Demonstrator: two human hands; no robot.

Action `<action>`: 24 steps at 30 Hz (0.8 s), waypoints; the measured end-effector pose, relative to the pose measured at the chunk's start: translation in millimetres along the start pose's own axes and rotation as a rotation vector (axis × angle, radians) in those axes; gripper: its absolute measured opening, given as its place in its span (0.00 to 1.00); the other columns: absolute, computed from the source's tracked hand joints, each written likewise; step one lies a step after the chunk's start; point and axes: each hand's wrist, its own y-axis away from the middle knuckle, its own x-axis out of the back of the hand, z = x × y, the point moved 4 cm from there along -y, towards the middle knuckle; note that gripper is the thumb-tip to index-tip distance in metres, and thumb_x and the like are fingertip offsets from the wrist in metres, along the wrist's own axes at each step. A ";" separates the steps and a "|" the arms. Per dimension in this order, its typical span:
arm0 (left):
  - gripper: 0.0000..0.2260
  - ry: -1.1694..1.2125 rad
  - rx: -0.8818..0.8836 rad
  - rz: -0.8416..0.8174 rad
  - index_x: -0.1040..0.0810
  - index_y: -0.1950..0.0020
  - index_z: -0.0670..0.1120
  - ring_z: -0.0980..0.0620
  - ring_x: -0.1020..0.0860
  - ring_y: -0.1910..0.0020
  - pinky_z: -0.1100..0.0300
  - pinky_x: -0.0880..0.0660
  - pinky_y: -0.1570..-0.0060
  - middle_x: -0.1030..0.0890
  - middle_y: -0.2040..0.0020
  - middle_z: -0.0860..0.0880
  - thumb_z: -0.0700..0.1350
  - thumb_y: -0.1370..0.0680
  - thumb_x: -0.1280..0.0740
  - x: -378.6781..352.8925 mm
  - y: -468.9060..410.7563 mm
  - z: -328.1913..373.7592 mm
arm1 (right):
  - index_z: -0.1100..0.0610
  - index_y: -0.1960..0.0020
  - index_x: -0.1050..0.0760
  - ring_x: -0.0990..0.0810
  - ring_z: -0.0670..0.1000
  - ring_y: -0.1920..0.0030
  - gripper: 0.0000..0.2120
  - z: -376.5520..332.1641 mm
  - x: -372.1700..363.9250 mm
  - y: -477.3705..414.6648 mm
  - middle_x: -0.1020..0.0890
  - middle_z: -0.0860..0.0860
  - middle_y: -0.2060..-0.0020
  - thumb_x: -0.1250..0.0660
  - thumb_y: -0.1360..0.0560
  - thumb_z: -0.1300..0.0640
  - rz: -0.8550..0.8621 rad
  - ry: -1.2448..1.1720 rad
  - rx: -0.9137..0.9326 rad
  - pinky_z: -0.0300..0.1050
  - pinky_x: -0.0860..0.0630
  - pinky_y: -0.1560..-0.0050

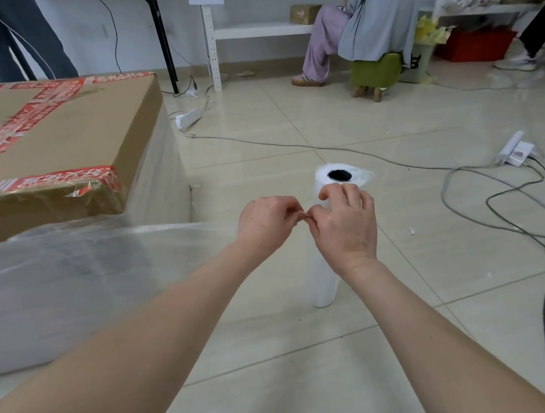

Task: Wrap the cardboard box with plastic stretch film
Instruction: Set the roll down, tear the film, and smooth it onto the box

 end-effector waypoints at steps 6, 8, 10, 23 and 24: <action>0.08 0.018 -0.139 0.052 0.17 0.55 0.50 0.54 0.20 0.56 0.61 0.31 0.61 0.16 0.57 0.54 0.52 0.24 0.33 0.3 0.6 5.8 | 0.54 0.70 0.20 0.23 0.58 0.58 0.07 4.6 2.4 1.5 0.22 0.52 0.60 0.24 0.36 0.60 0.004 0.011 -0.036 0.47 0.29 0.58; 0.08 0.003 -0.106 0.063 0.17 0.55 0.50 0.52 0.21 0.56 0.59 0.32 0.60 0.17 0.57 0.53 0.52 0.24 0.34 -0.6 0.2 5.0 | 0.55 0.70 0.20 0.22 0.59 0.55 0.07 4.6 3.1 2.7 0.21 0.53 0.58 0.24 0.36 0.60 0.012 -0.010 -0.022 0.49 0.28 0.55; 0.09 -0.028 -0.076 0.071 0.17 0.55 0.51 0.50 0.21 0.56 0.59 0.32 0.60 0.17 0.57 0.53 0.52 0.23 0.35 -2.2 -0.2 4.6 | 0.55 0.70 0.20 0.21 0.60 0.53 0.07 5.4 3.3 3.7 0.20 0.54 0.57 0.24 0.36 0.60 0.016 -0.035 -0.013 0.51 0.27 0.52; 0.07 -0.114 0.244 0.055 0.27 0.61 0.47 0.45 0.26 0.64 0.60 0.35 0.67 0.21 0.62 0.48 0.45 0.24 0.41 -9.5 0.2 5.6 | 0.56 0.70 0.18 0.24 0.59 0.53 0.08 0.0 0.3 5.6 0.22 0.53 0.57 0.27 0.32 0.60 -0.029 -0.121 -0.005 0.48 0.32 0.56; 0.07 -0.109 0.264 0.044 0.27 0.61 0.47 0.45 0.26 0.64 0.60 0.35 0.67 0.21 0.61 0.48 0.45 0.25 0.41 -10.3 0.0 4.2 | 0.56 0.70 0.19 0.24 0.59 0.54 0.08 -0.9 0.1 5.9 0.22 0.53 0.57 0.27 0.32 0.60 -0.032 -0.126 0.001 0.48 0.32 0.56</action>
